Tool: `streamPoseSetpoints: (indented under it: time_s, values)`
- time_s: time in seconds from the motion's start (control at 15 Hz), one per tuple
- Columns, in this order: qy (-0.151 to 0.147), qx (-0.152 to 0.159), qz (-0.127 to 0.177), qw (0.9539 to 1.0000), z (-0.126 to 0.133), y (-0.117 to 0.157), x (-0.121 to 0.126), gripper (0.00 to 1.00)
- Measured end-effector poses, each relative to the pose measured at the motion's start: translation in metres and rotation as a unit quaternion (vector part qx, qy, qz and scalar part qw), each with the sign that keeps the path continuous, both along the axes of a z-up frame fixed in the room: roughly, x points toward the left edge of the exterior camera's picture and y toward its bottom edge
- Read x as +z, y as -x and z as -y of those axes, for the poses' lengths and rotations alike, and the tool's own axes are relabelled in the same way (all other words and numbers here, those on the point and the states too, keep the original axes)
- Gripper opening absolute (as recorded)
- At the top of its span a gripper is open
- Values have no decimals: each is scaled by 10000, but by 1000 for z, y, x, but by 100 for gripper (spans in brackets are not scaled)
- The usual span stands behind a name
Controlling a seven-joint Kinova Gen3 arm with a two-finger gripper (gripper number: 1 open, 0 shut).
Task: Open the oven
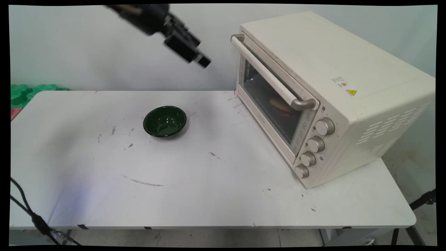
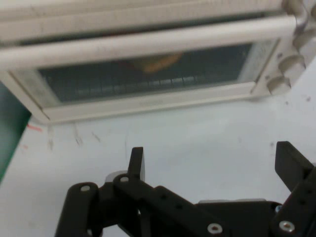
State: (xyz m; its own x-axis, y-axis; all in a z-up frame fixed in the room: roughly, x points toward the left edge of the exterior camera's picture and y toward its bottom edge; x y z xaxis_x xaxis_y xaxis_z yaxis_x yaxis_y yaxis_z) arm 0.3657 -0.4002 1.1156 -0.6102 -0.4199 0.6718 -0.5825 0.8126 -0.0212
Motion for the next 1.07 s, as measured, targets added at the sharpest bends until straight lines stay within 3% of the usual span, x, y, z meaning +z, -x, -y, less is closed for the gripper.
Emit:
streamPoseSetpoints:
  time_s: [0.47, 1.07]
  values:
    - [181, 119, 136, 9997, 47, 50, 20, 100]
    - [19, 224, 277, 9994, 88, 92, -1, 100]
